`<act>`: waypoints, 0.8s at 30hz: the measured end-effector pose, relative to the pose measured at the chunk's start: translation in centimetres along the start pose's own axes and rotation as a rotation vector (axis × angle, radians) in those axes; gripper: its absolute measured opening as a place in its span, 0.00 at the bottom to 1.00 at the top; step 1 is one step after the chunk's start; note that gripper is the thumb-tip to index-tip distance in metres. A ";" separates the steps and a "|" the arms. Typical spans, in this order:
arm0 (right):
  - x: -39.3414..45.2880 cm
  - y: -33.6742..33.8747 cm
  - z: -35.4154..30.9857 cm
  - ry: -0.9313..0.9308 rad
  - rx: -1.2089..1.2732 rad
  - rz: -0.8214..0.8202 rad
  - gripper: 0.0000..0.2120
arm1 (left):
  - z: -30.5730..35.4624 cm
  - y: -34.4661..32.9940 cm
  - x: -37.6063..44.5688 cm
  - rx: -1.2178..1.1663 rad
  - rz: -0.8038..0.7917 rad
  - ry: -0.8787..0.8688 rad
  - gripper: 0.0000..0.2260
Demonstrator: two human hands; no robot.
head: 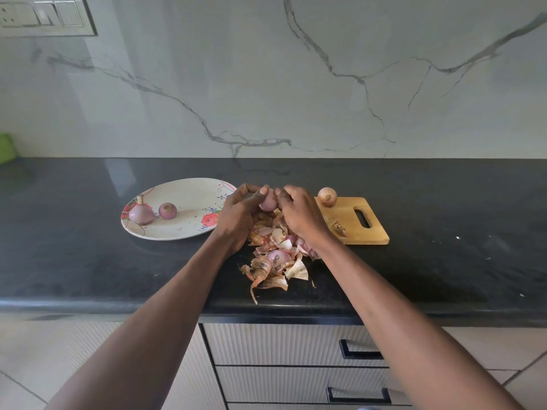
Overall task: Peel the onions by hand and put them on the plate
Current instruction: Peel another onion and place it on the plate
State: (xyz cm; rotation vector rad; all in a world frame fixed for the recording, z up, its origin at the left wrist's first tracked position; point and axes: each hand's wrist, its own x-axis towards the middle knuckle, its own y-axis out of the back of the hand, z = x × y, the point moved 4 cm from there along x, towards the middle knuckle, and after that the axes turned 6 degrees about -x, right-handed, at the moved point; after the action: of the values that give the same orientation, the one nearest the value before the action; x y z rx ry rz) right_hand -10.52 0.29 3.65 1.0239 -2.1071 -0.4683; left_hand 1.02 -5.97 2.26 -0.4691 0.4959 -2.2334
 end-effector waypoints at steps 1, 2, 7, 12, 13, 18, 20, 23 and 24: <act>0.1 -0.1 0.2 -0.026 0.000 0.005 0.15 | 0.0 0.1 0.0 0.018 -0.003 -0.007 0.11; 0.2 -0.2 0.2 -0.049 -0.011 0.010 0.15 | -0.1 0.1 0.0 0.044 -0.002 -0.018 0.12; -0.3 -0.4 -0.2 -0.046 -0.021 0.092 0.13 | -0.2 0.8 0.3 0.171 0.083 -0.089 0.14; -0.4 0.6 0.2 -0.057 -0.053 0.190 0.05 | -0.3 1.7 1.3 0.093 0.169 -0.065 0.06; -0.5 0.7 0.2 -0.043 -0.079 0.183 0.12 | -0.3 1.8 1.4 0.080 0.176 -0.061 0.06; -0.7 1.2 -0.6 0.047 0.035 0.232 0.08 | -0.2 1.8 1.4 0.078 0.170 -0.064 0.08; -0.5 1.3 -0.6 0.061 0.111 0.207 0.12 | -0.2 1.6 1.3 0.090 0.167 -0.065 0.08; -0.2 1.0 -0.6 0.060 0.142 0.160 0.12 | -0.2 1.5 1.2 0.104 0.150 -0.052 0.08; -0.2 0.9 -0.5 0.057 0.139 0.148 0.11 | -0.2 1.5 1.2 0.109 0.145 -0.046 0.08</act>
State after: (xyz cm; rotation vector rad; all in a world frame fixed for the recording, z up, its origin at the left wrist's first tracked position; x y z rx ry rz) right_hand -10.50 0.97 4.42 0.9380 -2.1699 -0.2195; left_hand 1.05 -7.79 1.55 -0.4141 0.3705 -2.0937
